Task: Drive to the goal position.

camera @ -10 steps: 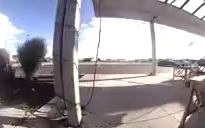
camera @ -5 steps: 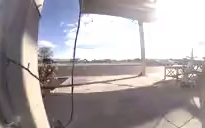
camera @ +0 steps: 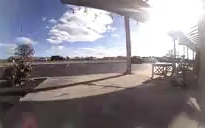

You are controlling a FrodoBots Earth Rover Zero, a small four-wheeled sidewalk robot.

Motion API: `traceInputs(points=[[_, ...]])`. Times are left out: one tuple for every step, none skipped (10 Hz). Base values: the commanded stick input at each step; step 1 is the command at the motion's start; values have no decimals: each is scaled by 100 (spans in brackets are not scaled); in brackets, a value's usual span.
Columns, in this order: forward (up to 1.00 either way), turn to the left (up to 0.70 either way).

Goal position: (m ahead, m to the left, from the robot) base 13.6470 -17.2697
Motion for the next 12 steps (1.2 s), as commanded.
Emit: traceInputs(points=[[85,-27],[85,-9],[85,0],[85,0],[85,0],[85,0],[85,0],[85,0],[85,0],[85,0],[85,0],[85,0]])
